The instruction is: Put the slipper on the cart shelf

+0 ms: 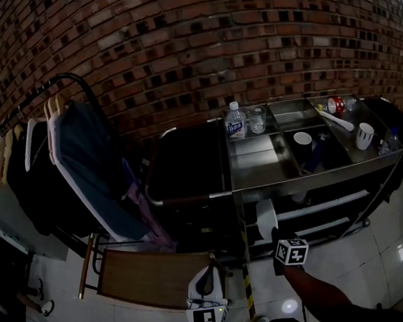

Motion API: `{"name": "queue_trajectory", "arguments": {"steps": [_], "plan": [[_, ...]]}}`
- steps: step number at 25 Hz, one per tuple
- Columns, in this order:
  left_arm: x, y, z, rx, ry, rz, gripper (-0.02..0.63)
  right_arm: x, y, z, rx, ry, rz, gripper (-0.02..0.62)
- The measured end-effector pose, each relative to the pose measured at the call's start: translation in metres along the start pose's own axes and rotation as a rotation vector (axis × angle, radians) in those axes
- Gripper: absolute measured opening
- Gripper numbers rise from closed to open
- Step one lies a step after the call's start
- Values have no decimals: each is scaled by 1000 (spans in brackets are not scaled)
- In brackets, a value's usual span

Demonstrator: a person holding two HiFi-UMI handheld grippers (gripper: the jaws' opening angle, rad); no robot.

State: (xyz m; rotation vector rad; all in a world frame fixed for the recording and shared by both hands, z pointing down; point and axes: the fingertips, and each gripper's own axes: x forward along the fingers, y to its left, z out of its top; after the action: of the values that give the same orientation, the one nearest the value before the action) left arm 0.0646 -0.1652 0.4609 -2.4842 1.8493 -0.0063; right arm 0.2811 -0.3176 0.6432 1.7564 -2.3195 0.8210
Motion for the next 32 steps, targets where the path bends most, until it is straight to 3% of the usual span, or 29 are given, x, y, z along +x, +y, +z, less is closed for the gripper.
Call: {"name": "queue_trajectory", "arguments": {"steps": [8, 11, 14, 19, 23, 26, 28, 32], "plan": [[4, -7, -15, -17, 2, 12, 17, 33, -10, 12, -3, 21, -47, 61], [4, -9, -15, -18, 13, 9, 17, 40, -19, 13, -65, 28, -93, 74], [5, -5, -16, -13, 17, 14, 17, 49, -29, 14, -122, 38, -143, 127], [6, 0, -23, -20, 45, 24, 18, 45, -28, 17, -186, 26, -165, 144], [9, -2, -20, -27, 33, 12, 18, 24, -23, 25, -335, -30, -187, 170], [14, -7, -19, -33, 27, 1, 17, -4, -15, 39, -436, -107, -165, 165], [18, -13, -14, -29, 17, -16, 17, -25, -2, 46, -479, -153, -130, 95], [25, -20, -19, -54, 20, -25, 17, -60, 24, 61, -497, -219, -70, 55]]}}
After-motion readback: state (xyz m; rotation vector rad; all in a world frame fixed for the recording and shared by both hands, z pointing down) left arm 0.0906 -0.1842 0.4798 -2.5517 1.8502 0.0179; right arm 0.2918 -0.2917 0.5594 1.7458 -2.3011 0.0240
